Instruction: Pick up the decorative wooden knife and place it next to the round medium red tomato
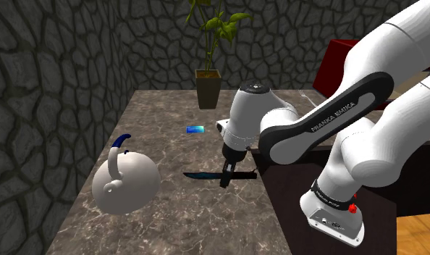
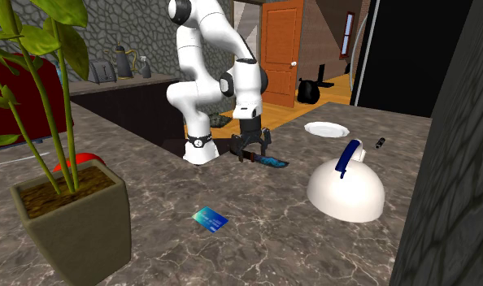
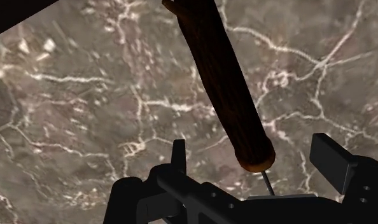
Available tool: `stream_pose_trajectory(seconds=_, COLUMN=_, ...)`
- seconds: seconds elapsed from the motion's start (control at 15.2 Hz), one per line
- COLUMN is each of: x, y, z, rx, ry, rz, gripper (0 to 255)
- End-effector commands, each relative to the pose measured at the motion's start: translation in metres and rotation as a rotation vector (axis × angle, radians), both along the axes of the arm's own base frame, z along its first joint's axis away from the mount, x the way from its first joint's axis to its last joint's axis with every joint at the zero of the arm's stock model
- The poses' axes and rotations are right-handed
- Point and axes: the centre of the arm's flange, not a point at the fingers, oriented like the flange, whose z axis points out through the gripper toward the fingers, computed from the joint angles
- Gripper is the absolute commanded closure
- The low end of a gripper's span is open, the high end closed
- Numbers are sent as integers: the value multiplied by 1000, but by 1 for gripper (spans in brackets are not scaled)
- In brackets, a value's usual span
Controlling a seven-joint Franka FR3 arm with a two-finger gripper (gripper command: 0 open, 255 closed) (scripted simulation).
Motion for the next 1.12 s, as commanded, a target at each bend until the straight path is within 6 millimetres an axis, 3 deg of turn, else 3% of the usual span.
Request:
stream_pose_trajectory(seconds=0.0, x=0, y=0, z=0, rx=0, ry=0, rz=0, gripper=0)
stream_pose_trajectory(seconds=0.07, x=0, y=0, z=0, rx=0, ry=0, rz=0, gripper=0)
stream_pose_trajectory(seconds=0.13, x=0, y=0, z=0, rx=0, ry=0, rz=0, gripper=255)
stream_pose_trajectory(seconds=0.73, x=0, y=0, z=0, rx=0, ry=0, rz=0, gripper=255)
stream_pose_trajectory(seconds=1.06, x=0, y=0, z=26, rx=0, ry=0, rz=0, gripper=255)
